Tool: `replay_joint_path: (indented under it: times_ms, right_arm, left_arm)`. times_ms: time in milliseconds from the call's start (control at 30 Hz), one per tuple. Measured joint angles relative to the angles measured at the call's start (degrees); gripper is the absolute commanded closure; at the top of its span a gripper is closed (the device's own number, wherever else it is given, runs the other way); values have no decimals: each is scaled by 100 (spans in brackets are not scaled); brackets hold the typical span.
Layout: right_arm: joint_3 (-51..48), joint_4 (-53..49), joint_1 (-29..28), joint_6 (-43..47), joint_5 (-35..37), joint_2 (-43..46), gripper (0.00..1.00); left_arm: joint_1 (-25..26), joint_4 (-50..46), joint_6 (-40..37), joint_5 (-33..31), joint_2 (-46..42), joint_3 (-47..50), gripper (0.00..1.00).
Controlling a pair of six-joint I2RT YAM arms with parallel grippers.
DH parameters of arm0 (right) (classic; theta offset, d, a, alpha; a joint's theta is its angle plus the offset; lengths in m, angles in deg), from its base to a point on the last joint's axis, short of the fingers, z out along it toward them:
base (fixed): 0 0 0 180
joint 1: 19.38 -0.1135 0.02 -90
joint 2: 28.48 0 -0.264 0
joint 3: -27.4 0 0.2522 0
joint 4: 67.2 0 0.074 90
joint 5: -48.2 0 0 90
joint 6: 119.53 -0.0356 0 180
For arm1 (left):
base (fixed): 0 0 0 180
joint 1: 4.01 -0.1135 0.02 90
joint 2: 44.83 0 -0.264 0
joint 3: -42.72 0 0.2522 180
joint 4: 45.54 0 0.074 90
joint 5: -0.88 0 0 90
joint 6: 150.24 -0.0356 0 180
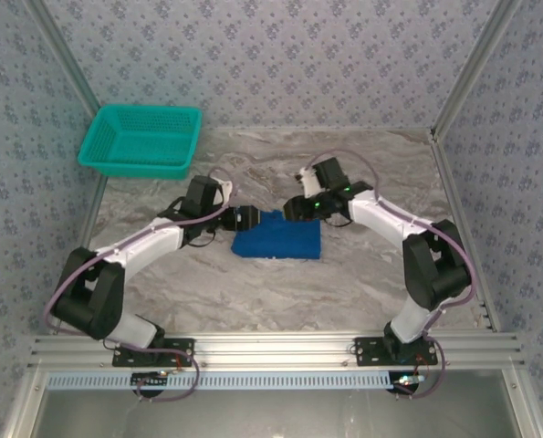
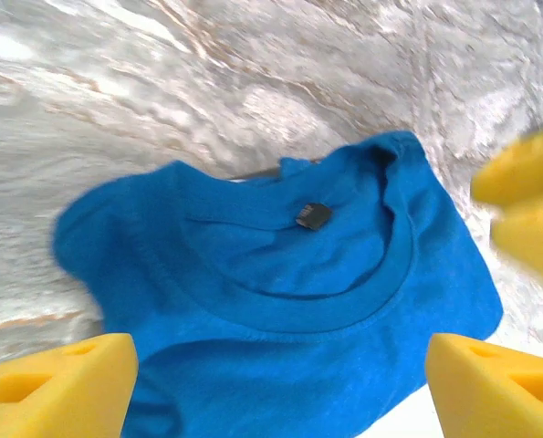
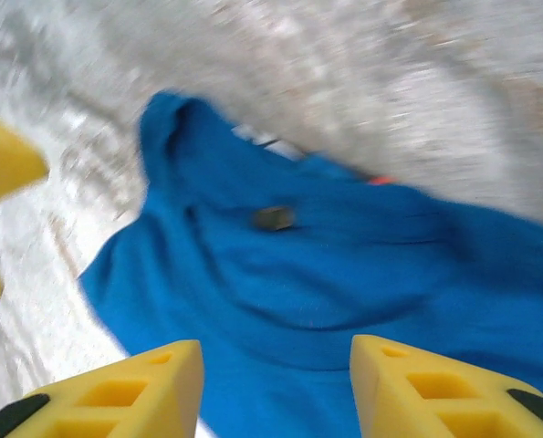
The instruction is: Fold the inside-out t-shirt
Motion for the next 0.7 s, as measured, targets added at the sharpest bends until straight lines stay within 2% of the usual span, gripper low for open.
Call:
replay_joint_path:
  times_ms: [167,333,500,700]
  right_arm:
    - [289,-103,-857,-271,442,-538,47]
    - [741,-459,-909,-520,1379,-1327,48]
    - [844,-953,-535,-271,2103,-1471,48]
    - [1604,-1427,656,763,2688,-2011,48]
  left_arm:
    - [-514,-516,216,-442,-326,11,18]
    - [-721,-831,317,-660,-452,66,18]
    - [-717,-1001,332,-684,-629,131,18]
    - [-717,-1134,330,-734,-728,131,17]
